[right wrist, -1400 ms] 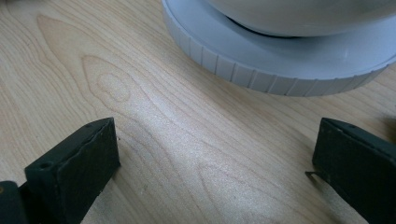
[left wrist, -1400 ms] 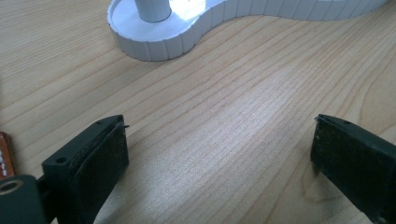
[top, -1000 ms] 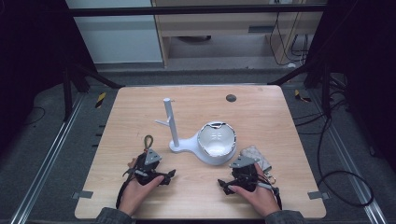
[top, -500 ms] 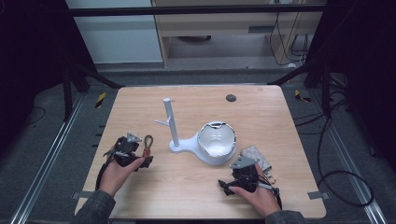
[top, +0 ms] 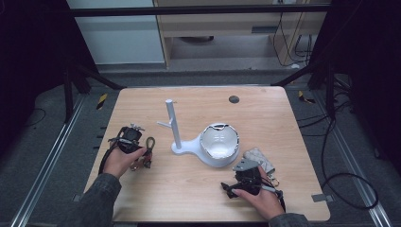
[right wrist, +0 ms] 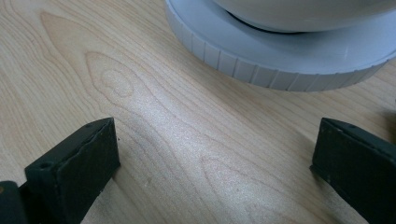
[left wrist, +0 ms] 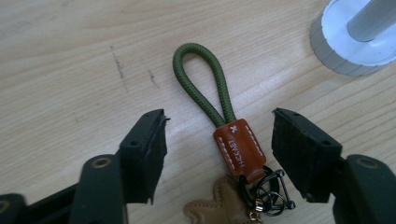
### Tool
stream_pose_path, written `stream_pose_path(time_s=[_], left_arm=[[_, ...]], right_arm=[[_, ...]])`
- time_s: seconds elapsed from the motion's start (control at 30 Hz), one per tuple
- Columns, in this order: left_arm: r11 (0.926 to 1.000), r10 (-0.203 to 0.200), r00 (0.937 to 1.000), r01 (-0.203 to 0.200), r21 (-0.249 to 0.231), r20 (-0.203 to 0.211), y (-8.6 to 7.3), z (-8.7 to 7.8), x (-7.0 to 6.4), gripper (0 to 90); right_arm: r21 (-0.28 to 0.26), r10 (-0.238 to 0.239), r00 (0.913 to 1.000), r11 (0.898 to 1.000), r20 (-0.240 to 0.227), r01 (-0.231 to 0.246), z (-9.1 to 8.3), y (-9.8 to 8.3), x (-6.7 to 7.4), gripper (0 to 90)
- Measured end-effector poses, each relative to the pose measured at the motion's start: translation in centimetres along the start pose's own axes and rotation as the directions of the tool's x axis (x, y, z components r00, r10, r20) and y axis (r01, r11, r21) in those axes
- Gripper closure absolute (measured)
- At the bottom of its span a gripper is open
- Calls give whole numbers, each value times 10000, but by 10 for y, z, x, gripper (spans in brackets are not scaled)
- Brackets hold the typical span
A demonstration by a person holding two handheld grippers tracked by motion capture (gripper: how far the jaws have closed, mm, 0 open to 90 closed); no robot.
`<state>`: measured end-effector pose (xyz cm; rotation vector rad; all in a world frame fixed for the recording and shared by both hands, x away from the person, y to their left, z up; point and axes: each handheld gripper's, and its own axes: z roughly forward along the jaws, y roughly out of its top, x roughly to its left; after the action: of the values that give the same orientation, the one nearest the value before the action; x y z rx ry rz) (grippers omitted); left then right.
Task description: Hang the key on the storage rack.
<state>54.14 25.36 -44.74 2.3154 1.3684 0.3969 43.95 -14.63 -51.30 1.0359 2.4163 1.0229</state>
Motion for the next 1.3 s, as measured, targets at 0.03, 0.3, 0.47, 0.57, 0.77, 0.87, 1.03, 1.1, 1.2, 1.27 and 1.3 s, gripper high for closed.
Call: stream_pose_path(time_s=[0.03, 0.3, 0.47, 0.57, 0.77, 0.87, 1.03, 1.1, 1.2, 1.27, 1.3], left_arm=[[10000, 8, 10000, -9, 64, 52, -1, 2, -2, 391], [9995, -171, 9998, 167, 264, 134, -4, 10, -9, 520], [9987, -386, 9992, 381, 336, 143, -7, 13, -9, 551], [9983, -454, 9988, 448, 365, 168, -9, 15, -10, 555], [9988, -335, 9994, 332, 358, 89, -10, 17, -12, 560], [9990, -278, 9996, 275, 366, 89, -10, 18, -13, 576], [9993, -234, 9997, 233, 285, 15, -10, 19, -13, 597], [9993, -215, 9998, 215, 292, 20, -10, 19, -13, 600], [9994, -150, 9999, 150, 322, 2, -9, 21, -14, 603], [9995, -82, 10000, 82, 314, -8, -9, 21, -15, 615], [9995, -82, 10000, 82, 314, -8, -9, 21, -15, 622]], right_arm=[[2, 2, 10000, 10000, -3, -2, 0, 0, 0, 6], [-12, -11, 10000, 10000, -29, 11, -1, -1, 0, 6], [-8, -13, 10000, 10000, -46, 13, -1, -1, 1, 6], [-12, -27, 10000, 10000, -49, 27, -1, -1, 1, 6], [-17, -38, 10000, 10000, -49, 38, -1, -1, 1, 6], [-18, -40, 10000, 10000, -51, 40, -1, -2, 1, 6], [-8, -37, 10000, 10000, -48, 37, -2, -2, 1, 6], [-7, -50, 10000, 10000, -55, 50, -2, -2, 1, 6], [-10, -55, 10000, 10000, -59, 55, -2, -2, 1, 6], [-6, -58, 10000, 10000, -67, 58, -2, -2, 1, 6], [-6, -58, 10000, 10000, -67, 58, -2, -2, 1, 6]])
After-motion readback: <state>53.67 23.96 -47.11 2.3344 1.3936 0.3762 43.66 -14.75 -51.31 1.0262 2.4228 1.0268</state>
